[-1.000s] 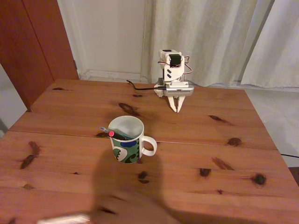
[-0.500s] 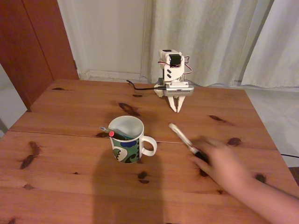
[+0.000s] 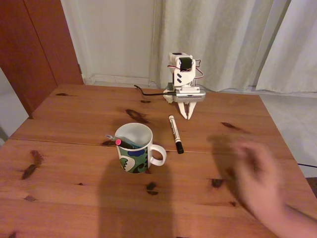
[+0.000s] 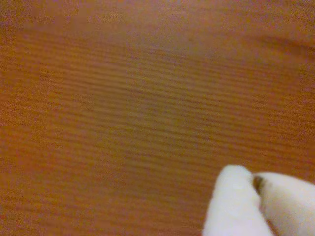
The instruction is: Clean up the desk and place the pens and markers into the cup
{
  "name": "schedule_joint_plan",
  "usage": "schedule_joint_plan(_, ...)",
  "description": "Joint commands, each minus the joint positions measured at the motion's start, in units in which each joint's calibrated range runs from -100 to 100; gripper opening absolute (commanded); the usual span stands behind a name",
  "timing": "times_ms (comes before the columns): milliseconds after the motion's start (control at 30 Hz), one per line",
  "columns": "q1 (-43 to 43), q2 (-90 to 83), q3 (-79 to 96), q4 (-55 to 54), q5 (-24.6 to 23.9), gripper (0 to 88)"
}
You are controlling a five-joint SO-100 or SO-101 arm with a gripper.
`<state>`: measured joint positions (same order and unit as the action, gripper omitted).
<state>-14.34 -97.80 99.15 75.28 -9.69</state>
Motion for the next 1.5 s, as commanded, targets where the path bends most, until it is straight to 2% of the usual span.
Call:
schedule_joint_plan(0, 0.0, -0.3, 0.6, 0.7, 0.4, 1.2)
schedule_joint_plan(933, 0.1, -0.2, 0.5, 0.7, 0.4, 0.8)
schedule_joint_plan(1167, 0.6, 0.4, -7.7, 0.8, 0.3, 0.7)
schedule_joint_plan(1300, 0.8, 6.4, -14.0, 0.7, 0.5, 0.8)
schedule_joint_plan(1467, 0.8, 22.5, -26.3, 0.7, 0.5, 0.8)
